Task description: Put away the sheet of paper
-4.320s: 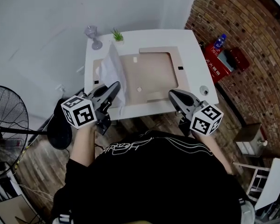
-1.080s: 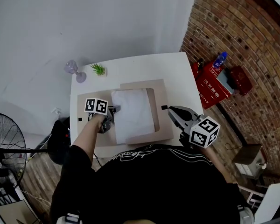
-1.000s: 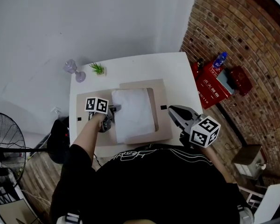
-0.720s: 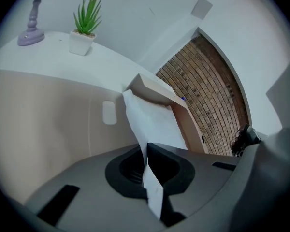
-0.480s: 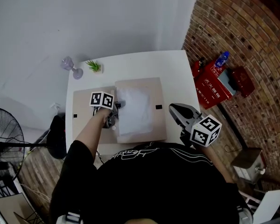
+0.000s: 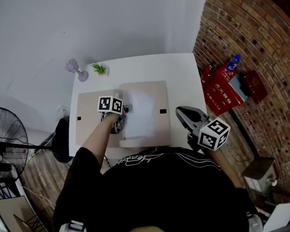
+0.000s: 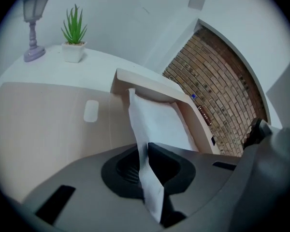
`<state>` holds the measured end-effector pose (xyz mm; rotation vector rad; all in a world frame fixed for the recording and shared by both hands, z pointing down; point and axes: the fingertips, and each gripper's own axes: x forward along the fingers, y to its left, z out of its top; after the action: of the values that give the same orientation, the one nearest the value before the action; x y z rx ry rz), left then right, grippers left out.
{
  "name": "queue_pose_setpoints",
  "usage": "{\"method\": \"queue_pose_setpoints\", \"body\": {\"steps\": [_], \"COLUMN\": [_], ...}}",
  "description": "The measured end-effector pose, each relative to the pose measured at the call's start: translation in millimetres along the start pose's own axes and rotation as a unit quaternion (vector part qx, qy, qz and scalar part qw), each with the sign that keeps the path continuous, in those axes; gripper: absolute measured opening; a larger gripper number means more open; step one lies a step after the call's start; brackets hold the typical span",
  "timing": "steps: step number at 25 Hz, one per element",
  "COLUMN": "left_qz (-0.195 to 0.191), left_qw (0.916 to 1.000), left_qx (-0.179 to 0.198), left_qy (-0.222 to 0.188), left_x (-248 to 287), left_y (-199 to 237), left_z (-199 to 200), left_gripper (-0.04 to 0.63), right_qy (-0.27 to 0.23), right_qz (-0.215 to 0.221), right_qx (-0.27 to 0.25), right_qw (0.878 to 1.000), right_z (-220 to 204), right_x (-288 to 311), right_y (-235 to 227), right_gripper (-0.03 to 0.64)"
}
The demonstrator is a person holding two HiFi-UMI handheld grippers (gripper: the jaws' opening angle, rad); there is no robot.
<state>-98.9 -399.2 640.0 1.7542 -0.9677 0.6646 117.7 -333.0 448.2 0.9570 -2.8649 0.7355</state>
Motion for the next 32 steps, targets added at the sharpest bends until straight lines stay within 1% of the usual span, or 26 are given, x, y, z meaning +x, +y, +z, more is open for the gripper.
{"method": "queue_pose_setpoints", "body": {"steps": [2, 4, 5, 8, 11, 14, 17, 20, 24, 27, 30, 32], "left_qz": [0.022, 0.033, 0.035, 0.036, 0.064, 0.096, 0.099, 0.092, 0.055, 0.036, -0.007, -0.042], "left_qw": [0.9996, 0.9992, 0.9991, 0.9987, 0.9964, 0.9923, 0.9919, 0.9926, 0.9954, 0.9956, 0.9950, 0.9929], "left_qx": [0.015, 0.018, 0.016, 0.016, 0.040, 0.065, 0.067, 0.070, 0.063, 0.060, 0.057, 0.055], "left_qy": [-0.007, -0.015, -0.019, -0.032, -0.040, -0.043, -0.044, -0.038, -0.046, -0.063, -0.082, -0.097], "left_x": [-1.6, -3.4, -4.2, -5.9, -8.9, -14.6, -16.2, -16.2, -21.4, -32.9, -47.0, -58.8], "left_y": [1.9, 3.3, 3.3, 0.0, 0.1, 5.0, 8.3, 9.1, -2.2, -8.0, -19.1, -27.1], "left_z": [-0.5, -0.7, -0.6, 1.0, 2.5, 2.8, 2.5, -1.1, -5.5, -8.9, -13.6, -14.2], "left_gripper": [0.037, 0.048, 0.066, 0.149, 0.202, 0.222, 0.236, 0.241, 0.241, 0.238, 0.202, 0.141], "right_qy": [0.000, 0.000, 0.001, 0.003, 0.005, 0.002, -0.001, -0.001, -0.009, -0.013, -0.011, -0.015], "right_qz": [0.004, 0.008, 0.010, 0.016, 0.017, 0.012, 0.001, -0.009, -0.023, -0.030, -0.038, -0.036], "right_qx": [0.000, -0.001, -0.001, -0.002, -0.001, 0.000, 0.001, 0.003, 0.007, 0.010, 0.015, 0.018], "right_qw": [1.000, 1.000, 1.000, 1.000, 1.000, 1.000, 1.000, 1.000, 1.000, 0.999, 0.999, 0.999], "right_z": [0.4, 0.1, -0.3, -1.6, -2.5, -0.9, -1.3, -2.7, 1.9, 3.3, 0.6, 0.2], "right_x": [1.5, 3.7, 4.8, 7.8, 10.2, 11.9, 13.9, 16.1, 18.3, 22.2, 23.5, 24.1], "right_y": [-0.2, 1.3, 2.5, 6.0, 7.8, 8.7, 10.1, 16.3, 28.0, 39.9, 49.5, 56.4], "right_gripper": [0.000, 0.000, 0.000, 0.000, 0.000, 0.000, 0.000, 0.000, 0.000, 0.000, 0.000, 0.000]}}
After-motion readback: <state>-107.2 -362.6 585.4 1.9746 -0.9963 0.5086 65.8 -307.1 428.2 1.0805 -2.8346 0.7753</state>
